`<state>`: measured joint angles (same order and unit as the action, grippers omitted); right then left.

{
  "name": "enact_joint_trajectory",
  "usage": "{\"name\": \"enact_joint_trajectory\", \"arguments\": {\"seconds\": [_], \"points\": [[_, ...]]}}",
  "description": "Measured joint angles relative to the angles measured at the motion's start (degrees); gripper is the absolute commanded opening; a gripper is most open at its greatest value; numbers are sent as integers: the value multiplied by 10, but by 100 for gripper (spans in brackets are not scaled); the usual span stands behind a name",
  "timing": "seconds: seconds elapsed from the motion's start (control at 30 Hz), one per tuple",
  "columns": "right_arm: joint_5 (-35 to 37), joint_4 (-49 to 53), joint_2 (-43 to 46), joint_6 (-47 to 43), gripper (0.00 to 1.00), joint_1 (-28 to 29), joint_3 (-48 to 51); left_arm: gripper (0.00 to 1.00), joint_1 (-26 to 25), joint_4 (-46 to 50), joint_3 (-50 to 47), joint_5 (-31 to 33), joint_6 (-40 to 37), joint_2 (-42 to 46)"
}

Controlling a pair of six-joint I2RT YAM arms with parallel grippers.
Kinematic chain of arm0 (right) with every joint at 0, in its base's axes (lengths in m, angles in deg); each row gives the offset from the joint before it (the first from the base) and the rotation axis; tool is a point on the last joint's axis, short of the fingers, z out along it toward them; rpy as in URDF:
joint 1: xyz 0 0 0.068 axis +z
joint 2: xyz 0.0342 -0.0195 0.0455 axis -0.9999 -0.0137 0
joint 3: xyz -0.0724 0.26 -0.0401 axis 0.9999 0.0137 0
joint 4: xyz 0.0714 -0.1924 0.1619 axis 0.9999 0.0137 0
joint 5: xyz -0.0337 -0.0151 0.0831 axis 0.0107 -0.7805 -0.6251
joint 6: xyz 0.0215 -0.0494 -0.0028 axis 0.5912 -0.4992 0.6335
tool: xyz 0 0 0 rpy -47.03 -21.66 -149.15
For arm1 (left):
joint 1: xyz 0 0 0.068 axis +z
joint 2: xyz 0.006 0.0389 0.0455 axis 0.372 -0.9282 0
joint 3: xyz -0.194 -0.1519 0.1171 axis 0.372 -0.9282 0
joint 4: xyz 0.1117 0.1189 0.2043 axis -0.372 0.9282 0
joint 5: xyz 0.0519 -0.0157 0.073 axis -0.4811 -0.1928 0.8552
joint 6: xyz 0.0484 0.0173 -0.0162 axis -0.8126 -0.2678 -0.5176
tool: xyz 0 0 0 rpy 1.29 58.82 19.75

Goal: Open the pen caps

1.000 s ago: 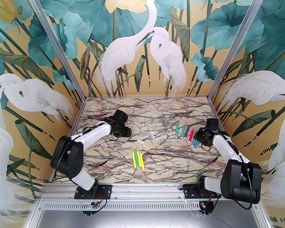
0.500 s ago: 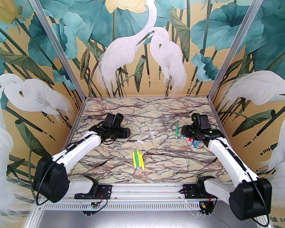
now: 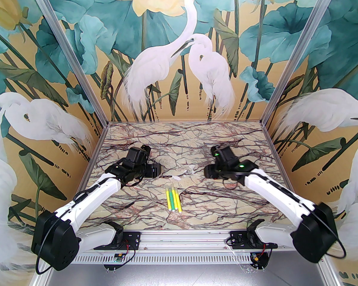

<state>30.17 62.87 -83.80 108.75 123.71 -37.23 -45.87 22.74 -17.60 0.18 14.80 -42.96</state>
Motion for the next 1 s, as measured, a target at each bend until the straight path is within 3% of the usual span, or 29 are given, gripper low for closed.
{"name": "enact_joint_trajectory", "arguments": {"seconds": [0.47, 1.0], "points": [[-12, -52, -135, 22, 47, 138, -39, 90, 0, 0, -20, 29, 15, 31], [3, -62, -225, 80, 45, 222, -69, 93, 0, -2, -33, 40, 15, 37]]}}
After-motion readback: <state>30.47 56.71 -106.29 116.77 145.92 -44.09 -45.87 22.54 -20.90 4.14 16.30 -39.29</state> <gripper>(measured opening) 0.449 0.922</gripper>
